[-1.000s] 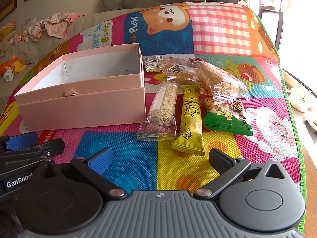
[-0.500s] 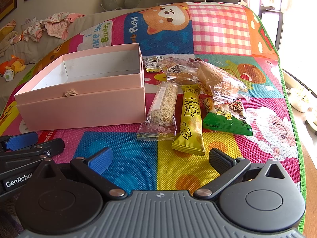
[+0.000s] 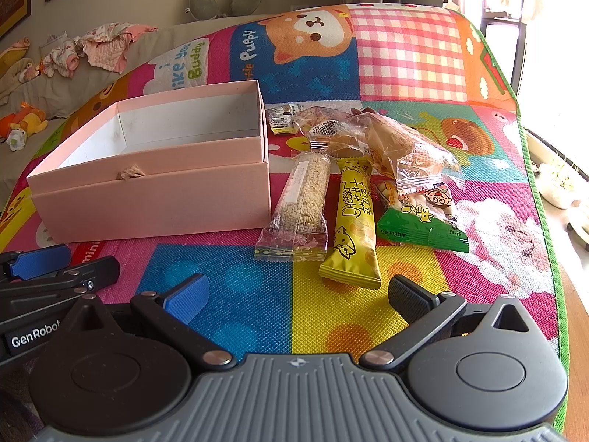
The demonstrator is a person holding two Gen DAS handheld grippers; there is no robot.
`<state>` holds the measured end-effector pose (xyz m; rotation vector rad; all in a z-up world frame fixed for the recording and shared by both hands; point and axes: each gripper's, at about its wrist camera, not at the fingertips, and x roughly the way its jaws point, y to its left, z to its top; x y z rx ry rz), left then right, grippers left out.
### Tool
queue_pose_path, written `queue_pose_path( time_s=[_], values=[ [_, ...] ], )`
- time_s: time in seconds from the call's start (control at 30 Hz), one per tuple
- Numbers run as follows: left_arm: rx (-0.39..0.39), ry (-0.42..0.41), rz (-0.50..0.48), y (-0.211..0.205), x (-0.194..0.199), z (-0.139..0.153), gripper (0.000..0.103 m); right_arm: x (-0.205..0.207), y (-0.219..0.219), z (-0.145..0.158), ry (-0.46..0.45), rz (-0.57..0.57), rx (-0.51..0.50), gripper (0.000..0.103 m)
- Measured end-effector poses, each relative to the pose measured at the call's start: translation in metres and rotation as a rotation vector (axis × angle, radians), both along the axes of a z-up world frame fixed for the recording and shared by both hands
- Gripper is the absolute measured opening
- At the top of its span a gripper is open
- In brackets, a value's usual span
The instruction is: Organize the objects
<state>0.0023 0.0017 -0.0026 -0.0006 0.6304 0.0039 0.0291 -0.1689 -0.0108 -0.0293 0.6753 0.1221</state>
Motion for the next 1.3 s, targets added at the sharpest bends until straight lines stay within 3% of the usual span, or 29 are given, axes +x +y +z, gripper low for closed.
queue_pose_path(
  time_s=[0.27,0.47,1.13,1.3],
  values=[
    [0.003,0.000,0.000,-0.001,0.000,0.000,0.057,0.001,-0.001,0.000,0.003,0.013,0.008,0.103],
    [0.003,0.000,0.000,-0.001,0.000,0.000,0.057,0.003,-0.005,0.007,0.058,0.084,0.000,0.103],
    [0.001,0.001,-0.005,-0.003,0.000,0.000,0.057,0.009,-0.007,0.009,0.135,0.151,-0.026,0.103],
    [-0.042,0.069,-0.064,0.009,0.004,0.013,0.055,0.005,-0.016,0.011,0.130,0.222,-0.028,0.103]
  ],
)
